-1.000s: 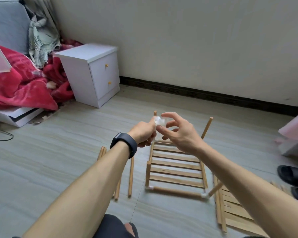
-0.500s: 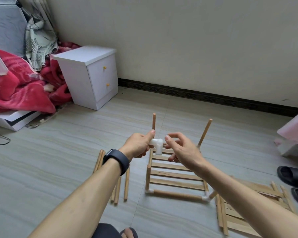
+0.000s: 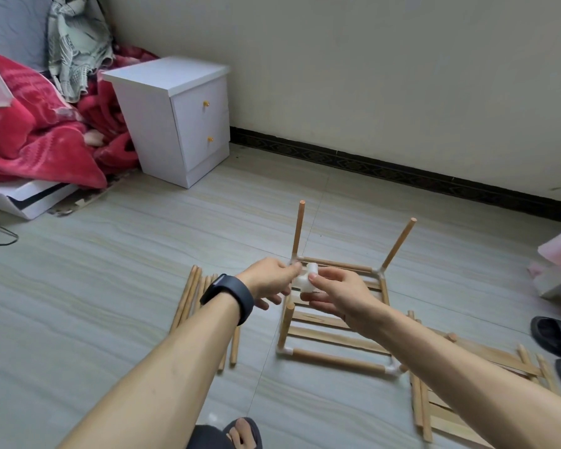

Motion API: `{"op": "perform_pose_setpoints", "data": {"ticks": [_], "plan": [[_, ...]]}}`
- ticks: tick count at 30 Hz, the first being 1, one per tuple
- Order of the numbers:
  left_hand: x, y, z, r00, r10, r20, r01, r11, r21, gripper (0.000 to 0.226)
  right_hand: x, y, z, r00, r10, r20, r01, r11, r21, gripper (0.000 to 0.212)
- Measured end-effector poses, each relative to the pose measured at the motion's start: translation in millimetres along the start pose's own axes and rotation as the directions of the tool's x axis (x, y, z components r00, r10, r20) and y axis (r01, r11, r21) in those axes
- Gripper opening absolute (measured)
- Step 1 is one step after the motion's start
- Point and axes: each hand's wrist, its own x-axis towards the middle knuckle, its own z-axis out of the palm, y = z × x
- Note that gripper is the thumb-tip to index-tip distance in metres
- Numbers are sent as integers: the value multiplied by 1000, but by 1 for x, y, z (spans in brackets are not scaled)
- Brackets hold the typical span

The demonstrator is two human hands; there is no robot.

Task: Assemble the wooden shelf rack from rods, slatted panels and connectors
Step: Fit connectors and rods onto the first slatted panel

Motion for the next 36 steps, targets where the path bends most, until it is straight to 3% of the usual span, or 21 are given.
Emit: {"op": "perform_pose_setpoints", "data": {"ticks": [4, 11, 21, 26, 31, 33, 36], "plan": [[6, -9, 0, 1000, 17, 13, -18, 997, 70, 30, 8, 6, 5, 995, 104, 13, -104, 994, 22, 26], [16, -11, 8, 997, 46, -69, -25, 961, 276, 33, 24, 19, 11, 995, 87, -45, -94, 982, -166, 36], [25, -15, 11, 1000, -8, 17, 4, 972, 236, 13, 30, 30, 0, 990, 94, -103, -114, 973, -200, 39], [25, -20, 14, 999, -10, 36, -2, 945, 328, 46, 32, 35, -1, 991, 107, -86, -125, 961, -247, 35], [25, -25, 17, 998, 53, 22, -57, 940, 336, 53, 39, 38, -16, 970, 220, -106, -239, 943, -230, 40], [25, -27, 18, 997, 69, 27, -74, 934, 350, 54, 42, 50, -21, 970, 211, -124, -244, 870, -428, 26], [27, -26, 24, 996, 86, 31, -92, 918, 386, 53, 45, 66, -14, 990, 144, -1, -101, 690, -717, 26]]}}
